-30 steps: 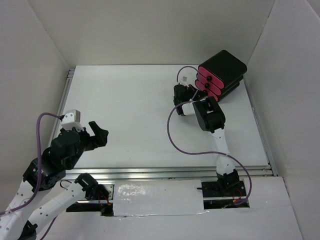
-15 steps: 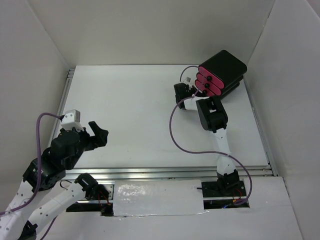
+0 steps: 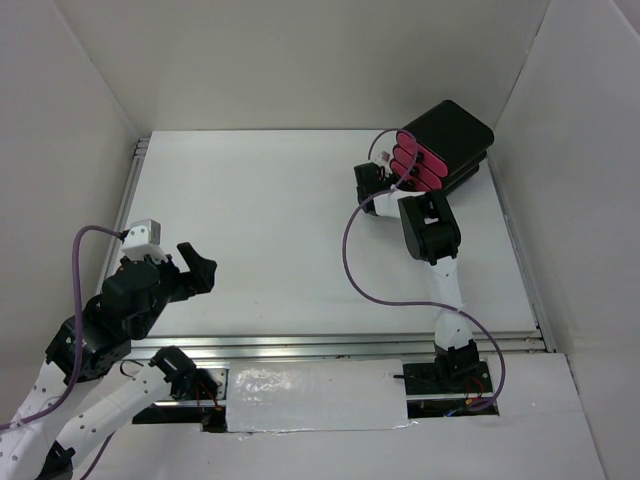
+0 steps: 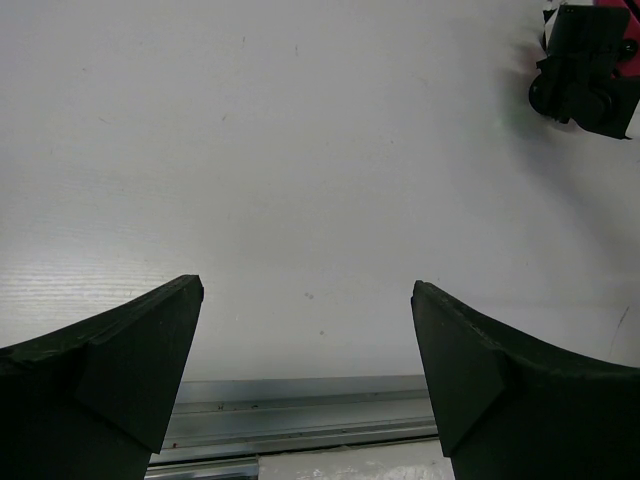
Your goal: Organize the makeup
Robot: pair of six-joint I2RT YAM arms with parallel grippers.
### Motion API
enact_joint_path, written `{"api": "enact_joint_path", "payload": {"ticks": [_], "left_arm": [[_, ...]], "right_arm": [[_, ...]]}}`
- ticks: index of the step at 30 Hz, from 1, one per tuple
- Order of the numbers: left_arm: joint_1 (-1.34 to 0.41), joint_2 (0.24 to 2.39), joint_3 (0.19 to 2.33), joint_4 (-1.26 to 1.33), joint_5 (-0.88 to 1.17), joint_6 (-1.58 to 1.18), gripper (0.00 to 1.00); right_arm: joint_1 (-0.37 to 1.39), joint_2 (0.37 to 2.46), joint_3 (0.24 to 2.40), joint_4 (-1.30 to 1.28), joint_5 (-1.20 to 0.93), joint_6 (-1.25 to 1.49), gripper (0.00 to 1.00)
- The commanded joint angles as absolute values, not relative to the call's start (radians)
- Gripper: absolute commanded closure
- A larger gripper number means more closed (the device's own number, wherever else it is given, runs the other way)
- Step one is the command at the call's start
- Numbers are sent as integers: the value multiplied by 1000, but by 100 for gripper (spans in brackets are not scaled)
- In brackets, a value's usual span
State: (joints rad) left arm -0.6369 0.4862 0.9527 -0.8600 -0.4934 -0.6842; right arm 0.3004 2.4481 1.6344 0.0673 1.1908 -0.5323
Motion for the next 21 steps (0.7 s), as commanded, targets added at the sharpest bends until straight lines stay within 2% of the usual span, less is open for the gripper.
{"api": "enact_joint_path", "payload": {"ticks": [1,5,6,10,13,14,15,16,17,18,19,21], "left_arm": [[-641,482,951,-824,-495,-676,1],[-643,479,951,-822,-495,-675,1],[-641,477,953,-824,-497,-675,1],[-641,474,951,-822,-499,-676,1],[-641,476,953,-825,-500,-680,1],[-641,476,951,-825,-500,-678,1],[-641,479,953,-824,-502,-678,1],[-643,482,953,-825,-505,-678,1],[-641,485,954,-825,-511,-680,1],[-641,500,954,-827,-520,-687,1],[-641,511,959,-839,-531,-692,1],[-638,566,974,-860,-578,-715,1]], "right_arm": [[305,2353,1640,54,1189,-495,100],[360,2315,1624,33,1187,-468,100],[391,2304,1634,-6,1180,-384,100],[455,2226,1713,-352,1103,-75,99],[523,2140,1698,-544,1115,154,88],[546,2105,1680,-579,1105,200,82],[576,2067,1619,-610,1071,268,61],[638,1968,1580,-607,1037,285,47],[670,1904,1544,-597,990,299,29],[704,1841,1466,-583,872,313,0],[741,1692,1427,-574,806,321,0],[840,1529,1323,-539,673,369,0]]}}
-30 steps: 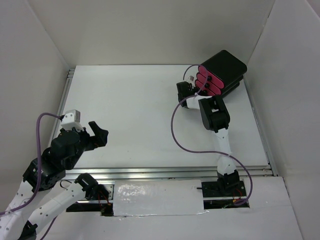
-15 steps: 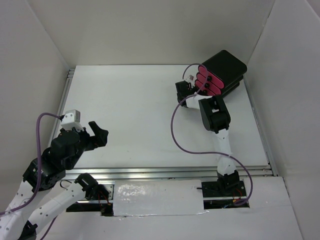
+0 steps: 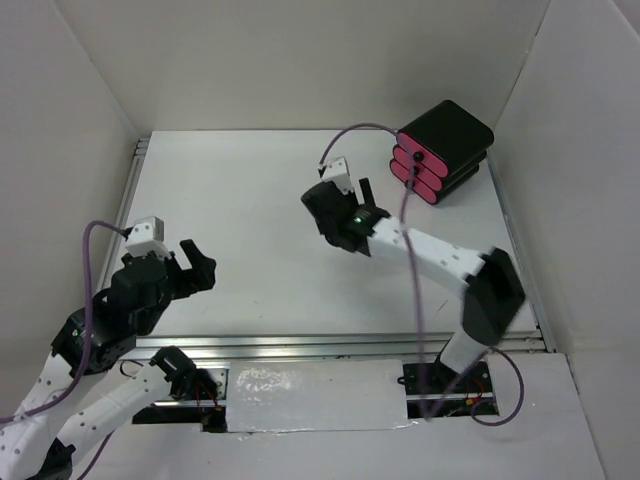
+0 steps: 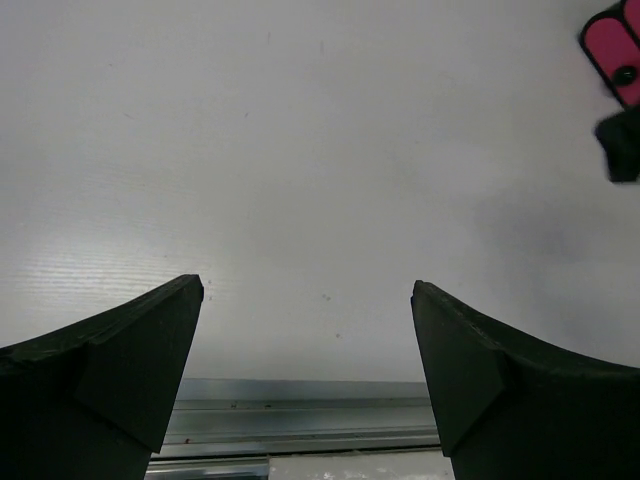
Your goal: Organize the makeup
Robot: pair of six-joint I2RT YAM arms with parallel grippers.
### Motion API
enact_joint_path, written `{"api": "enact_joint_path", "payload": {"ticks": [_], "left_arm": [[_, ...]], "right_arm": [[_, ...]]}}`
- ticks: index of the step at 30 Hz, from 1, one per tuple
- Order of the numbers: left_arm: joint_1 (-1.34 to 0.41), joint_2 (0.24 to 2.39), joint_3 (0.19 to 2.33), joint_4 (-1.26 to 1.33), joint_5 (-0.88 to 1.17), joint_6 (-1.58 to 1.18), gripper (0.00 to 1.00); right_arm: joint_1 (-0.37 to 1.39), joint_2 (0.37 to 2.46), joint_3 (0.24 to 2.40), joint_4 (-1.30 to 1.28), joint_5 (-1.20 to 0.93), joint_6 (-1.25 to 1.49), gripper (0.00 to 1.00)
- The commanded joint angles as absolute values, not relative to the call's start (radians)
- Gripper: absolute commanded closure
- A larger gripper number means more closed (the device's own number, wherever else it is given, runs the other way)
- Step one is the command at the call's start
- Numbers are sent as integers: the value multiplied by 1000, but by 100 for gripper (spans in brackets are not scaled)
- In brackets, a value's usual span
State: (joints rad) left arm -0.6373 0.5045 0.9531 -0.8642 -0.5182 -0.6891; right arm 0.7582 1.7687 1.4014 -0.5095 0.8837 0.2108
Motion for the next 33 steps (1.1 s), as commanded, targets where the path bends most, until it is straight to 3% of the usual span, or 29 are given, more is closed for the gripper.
{"api": "enact_joint_path", "payload": {"ticks": [1,6,12,22,33], "left_arm": [[-637,590,994,-886,-612,-722,1],[-627,796,1092,-991,-768,-784,1],[-620,784,1164,-1083,-936,-821,1],[-620,433,980,-884,-864,-707,1],[-620,515,982,-896,-848,-716,1]], "right_arm": [[869,1367,1292,-532,645,388,0],[986,882,1144,-593,598,517,0],[989,534,1144,-886,721,606,0],[991,428,1166,-1095,759,632,0],[991,431,1101,-1017,726,614,0]]}}
